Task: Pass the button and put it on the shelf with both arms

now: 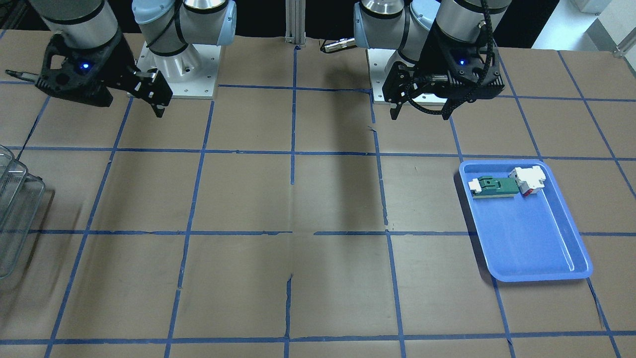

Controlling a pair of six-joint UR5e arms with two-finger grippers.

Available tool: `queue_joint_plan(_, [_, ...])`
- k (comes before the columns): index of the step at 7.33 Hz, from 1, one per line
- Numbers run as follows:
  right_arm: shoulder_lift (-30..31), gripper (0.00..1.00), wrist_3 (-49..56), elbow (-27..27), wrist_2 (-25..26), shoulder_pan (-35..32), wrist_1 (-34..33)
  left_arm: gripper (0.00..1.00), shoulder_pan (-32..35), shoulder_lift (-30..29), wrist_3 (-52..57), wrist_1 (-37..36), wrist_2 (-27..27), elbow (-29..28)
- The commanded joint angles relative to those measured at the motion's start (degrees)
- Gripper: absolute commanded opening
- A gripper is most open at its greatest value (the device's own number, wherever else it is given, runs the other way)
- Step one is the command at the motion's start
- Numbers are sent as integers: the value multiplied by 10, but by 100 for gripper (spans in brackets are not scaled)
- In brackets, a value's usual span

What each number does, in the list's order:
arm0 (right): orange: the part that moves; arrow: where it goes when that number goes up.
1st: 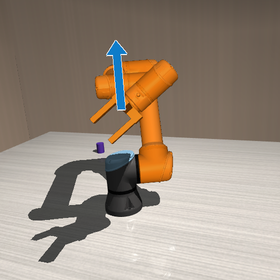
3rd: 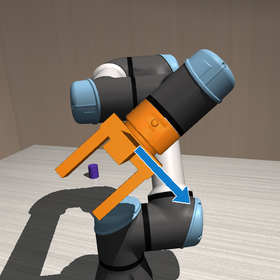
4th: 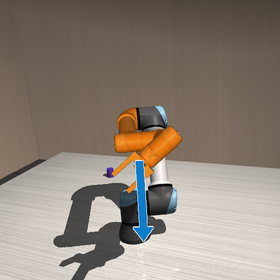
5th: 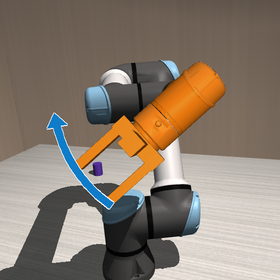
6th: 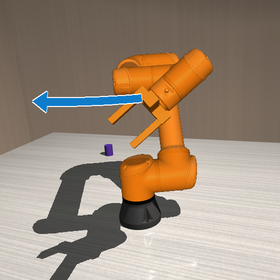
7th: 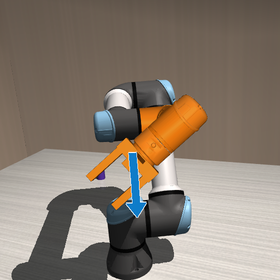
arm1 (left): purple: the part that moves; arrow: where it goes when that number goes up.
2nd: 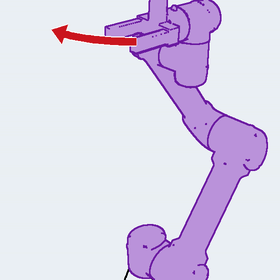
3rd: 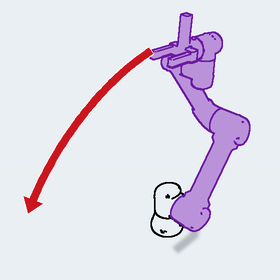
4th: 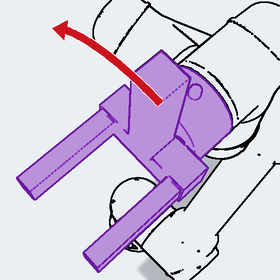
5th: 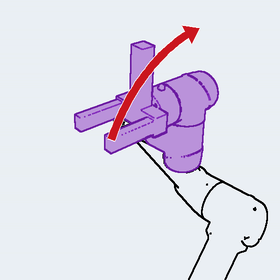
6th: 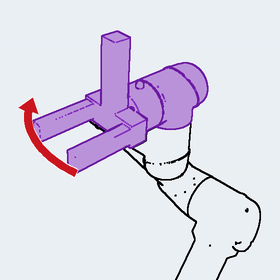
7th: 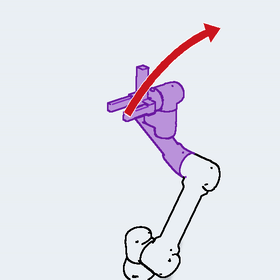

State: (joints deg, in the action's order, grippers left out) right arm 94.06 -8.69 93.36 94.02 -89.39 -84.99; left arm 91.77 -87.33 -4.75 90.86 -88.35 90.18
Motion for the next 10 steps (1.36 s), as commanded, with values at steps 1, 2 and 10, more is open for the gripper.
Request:
queue_joint_plan(1, [31,100,3,14,-25,-25,-1,100,-4,1,0,2,2,1])
queue_joint_plan(2, [41,100,12,21,-30,-19,-3,100,-7,1,10,-2,2,1])
queue_joint_plan(10, [79,100,84,55,-40,20,3,100,-7,-3,58,-3,-4,-3])
